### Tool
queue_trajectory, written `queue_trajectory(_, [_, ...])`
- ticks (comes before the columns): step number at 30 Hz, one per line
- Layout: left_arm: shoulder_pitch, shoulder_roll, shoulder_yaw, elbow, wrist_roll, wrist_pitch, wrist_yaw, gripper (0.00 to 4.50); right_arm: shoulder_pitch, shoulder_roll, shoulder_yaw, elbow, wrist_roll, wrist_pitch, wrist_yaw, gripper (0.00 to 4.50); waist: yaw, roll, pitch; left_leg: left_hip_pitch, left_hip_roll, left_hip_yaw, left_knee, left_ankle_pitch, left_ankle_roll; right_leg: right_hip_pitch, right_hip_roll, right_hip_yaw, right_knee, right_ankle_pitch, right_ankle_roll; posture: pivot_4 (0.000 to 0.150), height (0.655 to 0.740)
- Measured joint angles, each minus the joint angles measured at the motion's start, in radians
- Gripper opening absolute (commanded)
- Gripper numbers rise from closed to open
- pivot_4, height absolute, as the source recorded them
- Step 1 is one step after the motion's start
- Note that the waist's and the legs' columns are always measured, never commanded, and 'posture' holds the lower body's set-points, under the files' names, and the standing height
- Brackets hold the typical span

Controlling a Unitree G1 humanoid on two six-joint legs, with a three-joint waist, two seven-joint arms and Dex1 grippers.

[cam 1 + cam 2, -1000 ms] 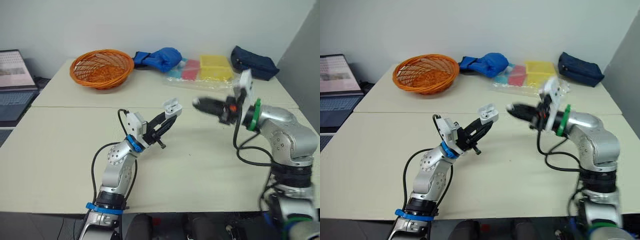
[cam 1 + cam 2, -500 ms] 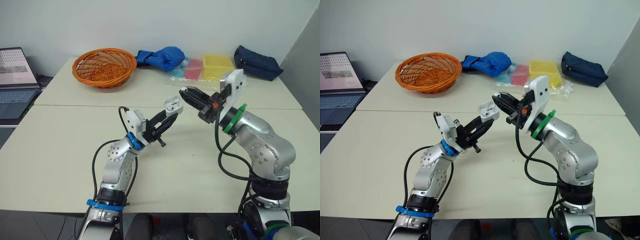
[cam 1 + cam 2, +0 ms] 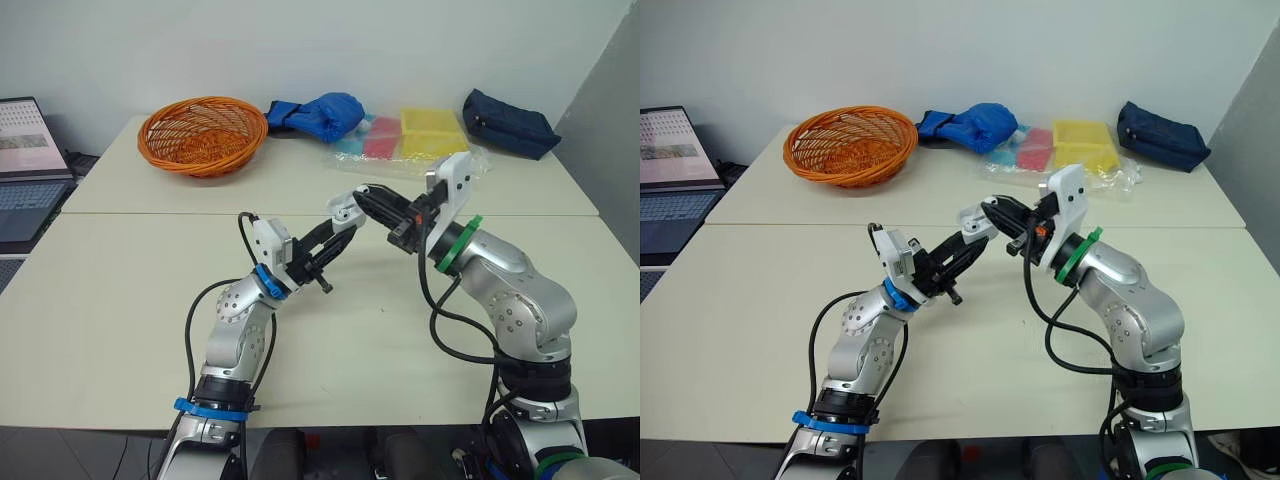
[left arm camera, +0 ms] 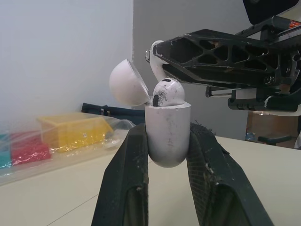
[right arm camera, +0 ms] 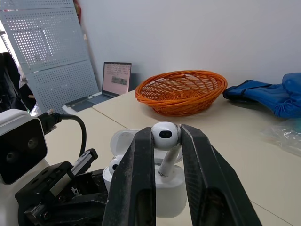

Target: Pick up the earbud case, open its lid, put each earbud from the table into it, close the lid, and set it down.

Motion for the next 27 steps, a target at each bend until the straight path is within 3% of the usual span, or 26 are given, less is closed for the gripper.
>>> queue_trajectory(20, [0.0,0.0,-0.002,-0.007,0.0,0.022,0.004,0.74,0.001,-0.064,0.063,0.037,-0.035,-0.067,0.01,0.41,0.0,0.0,0.0,-0.003,0.0,0.0,0.0,0.0,0.0,-0.003,0.0,0.0,0.0,0.0,0.0,0.15,0.74])
queue_trajectory(25, [0.0,0.0,0.0,-0.014,0.0,0.027,0.006,0.74,0.001,-0.075,0.072,0.052,-0.042,-0.077,0.016,2.01,0.0,0.0,0.0,-0.003,0.0,0.0,0.0,0.0,0.0,-0.003,0.0,0.0,0.0,0.0,0.0,0.15,0.74])
queue_trajectory(27, [0.0,0.0,0.0,-0.017,0.0,0.029,0.006,0.74,0.001,-0.078,0.072,0.053,-0.043,-0.082,0.017,2.01,0.0,0.0,0.0,-0.003,0.0,0.0,0.0,0.0,0.0,-0.003,0.0,0.0,0.0,0.0,0.0,0.15,0.74])
